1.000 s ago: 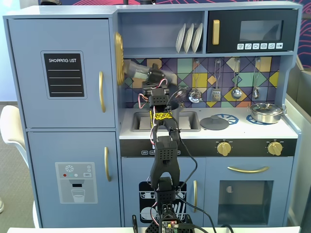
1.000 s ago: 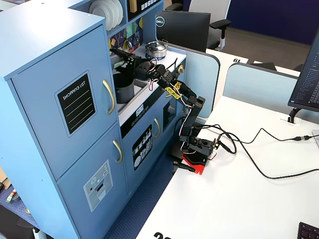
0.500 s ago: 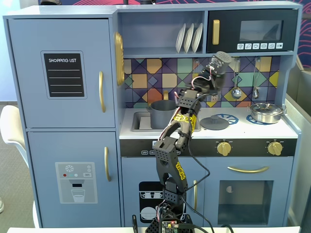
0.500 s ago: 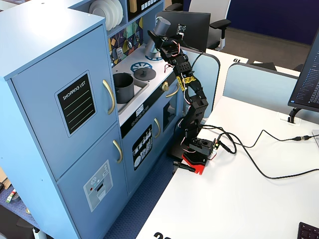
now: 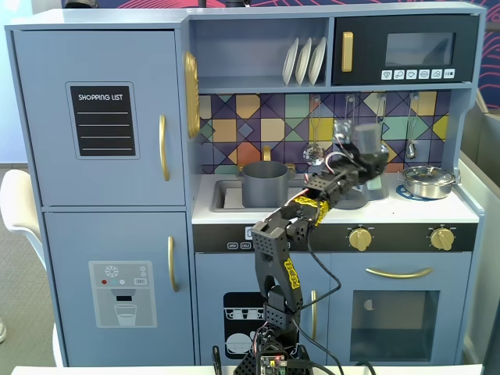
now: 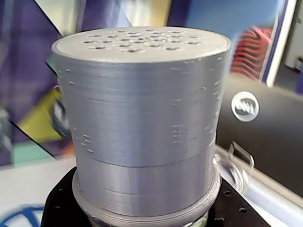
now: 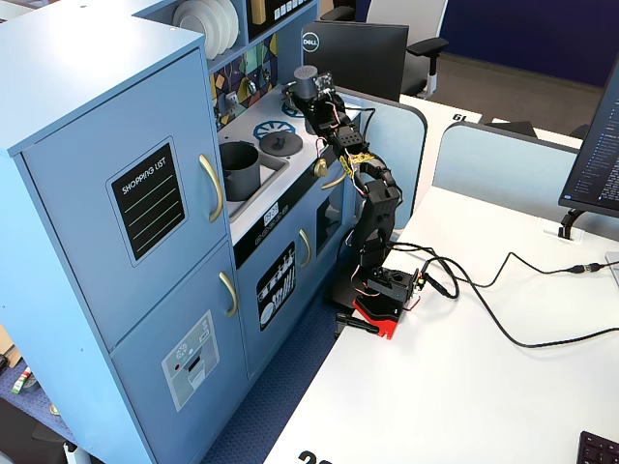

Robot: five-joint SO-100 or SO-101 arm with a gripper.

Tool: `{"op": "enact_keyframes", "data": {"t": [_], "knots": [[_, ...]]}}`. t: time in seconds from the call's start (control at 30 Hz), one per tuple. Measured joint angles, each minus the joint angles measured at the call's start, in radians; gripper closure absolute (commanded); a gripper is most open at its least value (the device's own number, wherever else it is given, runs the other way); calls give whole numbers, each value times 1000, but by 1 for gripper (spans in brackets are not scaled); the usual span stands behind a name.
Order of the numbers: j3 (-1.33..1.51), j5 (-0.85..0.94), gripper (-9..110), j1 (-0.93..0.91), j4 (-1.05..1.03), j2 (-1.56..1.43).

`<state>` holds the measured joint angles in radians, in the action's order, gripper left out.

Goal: Put salt in the gray recipient

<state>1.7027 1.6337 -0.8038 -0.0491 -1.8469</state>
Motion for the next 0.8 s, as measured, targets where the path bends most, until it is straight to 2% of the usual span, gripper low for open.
{"op": "enact_keyframes", "data": {"t": [0.33, 0.7, 0.8], "knots": [[12, -100, 101, -52, 149, 115], [12, -201, 101, -94, 164, 173], [11, -204, 95, -95, 164, 175]]}}
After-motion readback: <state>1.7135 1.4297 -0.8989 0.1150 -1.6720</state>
